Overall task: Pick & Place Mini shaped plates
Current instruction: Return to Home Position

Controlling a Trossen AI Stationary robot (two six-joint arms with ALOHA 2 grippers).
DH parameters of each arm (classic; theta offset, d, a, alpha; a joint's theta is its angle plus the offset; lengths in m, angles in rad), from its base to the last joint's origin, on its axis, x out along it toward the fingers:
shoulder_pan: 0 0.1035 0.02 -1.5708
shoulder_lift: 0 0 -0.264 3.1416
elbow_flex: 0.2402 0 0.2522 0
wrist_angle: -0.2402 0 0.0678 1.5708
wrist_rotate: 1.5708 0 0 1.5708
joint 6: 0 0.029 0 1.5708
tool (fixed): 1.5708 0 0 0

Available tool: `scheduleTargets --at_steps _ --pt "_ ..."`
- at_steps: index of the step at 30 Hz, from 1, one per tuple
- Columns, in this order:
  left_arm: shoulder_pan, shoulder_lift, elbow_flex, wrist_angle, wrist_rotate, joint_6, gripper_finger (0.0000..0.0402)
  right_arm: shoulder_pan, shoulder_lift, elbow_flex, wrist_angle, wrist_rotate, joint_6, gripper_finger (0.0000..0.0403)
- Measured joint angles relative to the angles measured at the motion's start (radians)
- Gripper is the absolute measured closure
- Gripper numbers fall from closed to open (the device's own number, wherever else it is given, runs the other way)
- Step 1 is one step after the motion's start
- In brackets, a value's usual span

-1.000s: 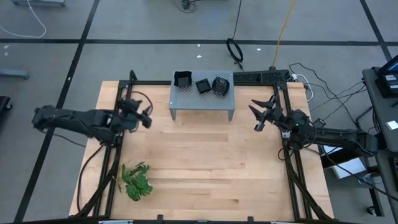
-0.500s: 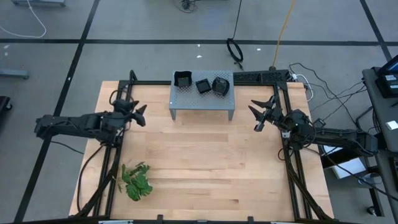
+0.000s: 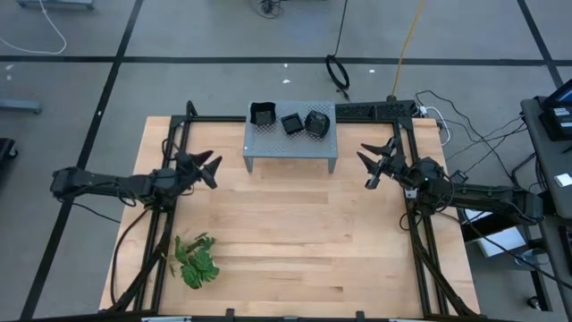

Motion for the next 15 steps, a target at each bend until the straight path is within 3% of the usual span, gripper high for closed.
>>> scheduleTargets --at_steps 15 --pt "0.016 0.0 0.001 -0.007 0.001 0.034 0.0172 0.0 0.0 0.0 0.0 -0.003 0.0 0.0289"
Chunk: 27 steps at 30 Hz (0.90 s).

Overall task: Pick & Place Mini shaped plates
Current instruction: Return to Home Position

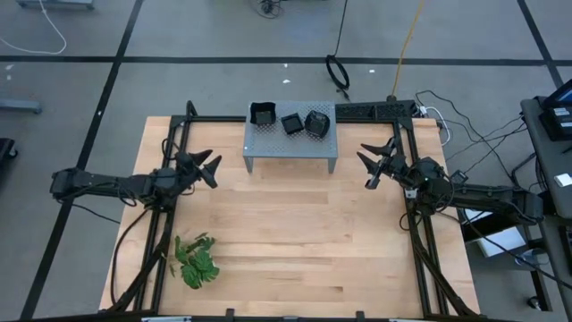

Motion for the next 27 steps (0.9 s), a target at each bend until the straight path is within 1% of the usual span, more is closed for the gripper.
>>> scheduleTargets --at_steps 4,9,20,24,27 --pt "0.0 0.0 0.0 0.0 0.0 -0.001 0.0172 0.0 -0.002 0.0 0.0 0.0 0.0 0.0289" --pt "0.0 0.0 0.0 -0.001 0.0 0.0 0.0172 0.0 -0.039 0.0 0.0 0.0 0.0 0.0289" --pt "0.0 -0.01 0.0 -0.001 0.001 0.0 0.0172 0.0 -0.208 0.0 0.0 0.0 0.0 0.0289" --pt "0.0 -0.052 0.0 -0.003 0.001 0.0 0.0172 0.0 -0.264 0.0 0.0 0.0 0.0 0.0289" --pt "0.0 -0.114 0.0 -0.002 0.001 -0.001 0.0172 -0.001 -0.297 0.0 0.001 0.0 0.0 0.0289"
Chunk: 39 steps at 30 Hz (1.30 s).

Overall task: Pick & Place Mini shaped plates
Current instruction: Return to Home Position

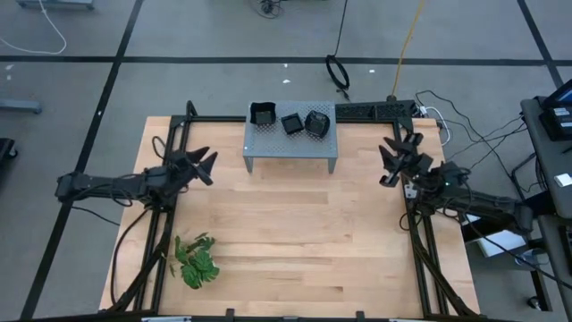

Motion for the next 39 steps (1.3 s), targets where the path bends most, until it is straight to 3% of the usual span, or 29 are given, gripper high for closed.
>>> scheduleTargets --at_steps 12,26,39 --pt "0.0 -0.235 0.0 0.002 0.0 -0.001 0.0172 0.0 -0.069 0.0 -0.001 0.0 0.0 0.0289" --pt "0.0 -0.234 0.0 0.004 -0.001 0.0 0.0172 -0.092 -0.118 0.0 -0.001 0.0 0.0 0.0289" --pt "0.0 -0.233 0.0 0.004 -0.001 0.0 0.0172 -0.094 -0.118 0.0 -0.001 0.0 0.0 0.0289"
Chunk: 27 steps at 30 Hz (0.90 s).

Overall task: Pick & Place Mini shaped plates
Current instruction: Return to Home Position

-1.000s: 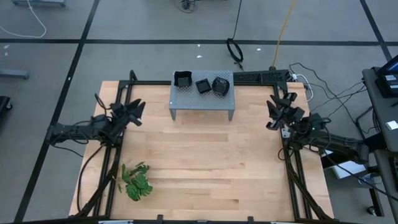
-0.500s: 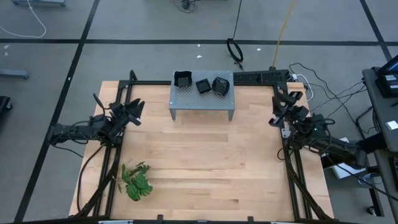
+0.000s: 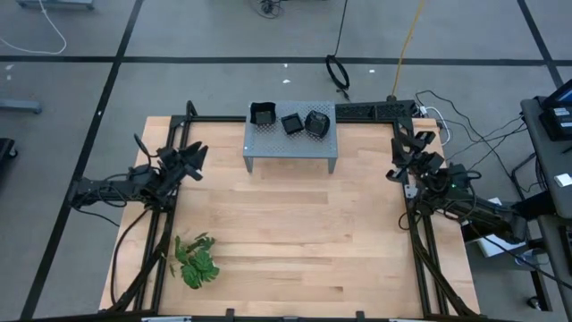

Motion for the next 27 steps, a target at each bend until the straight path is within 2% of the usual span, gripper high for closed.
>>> scheduleTargets --at_steps 27 --pt "0.0 0.0 0.0 0.0 0.0 0.0 0.0172 0.007 0.0 0.0 0.0 0.0 0.0 0.0289"
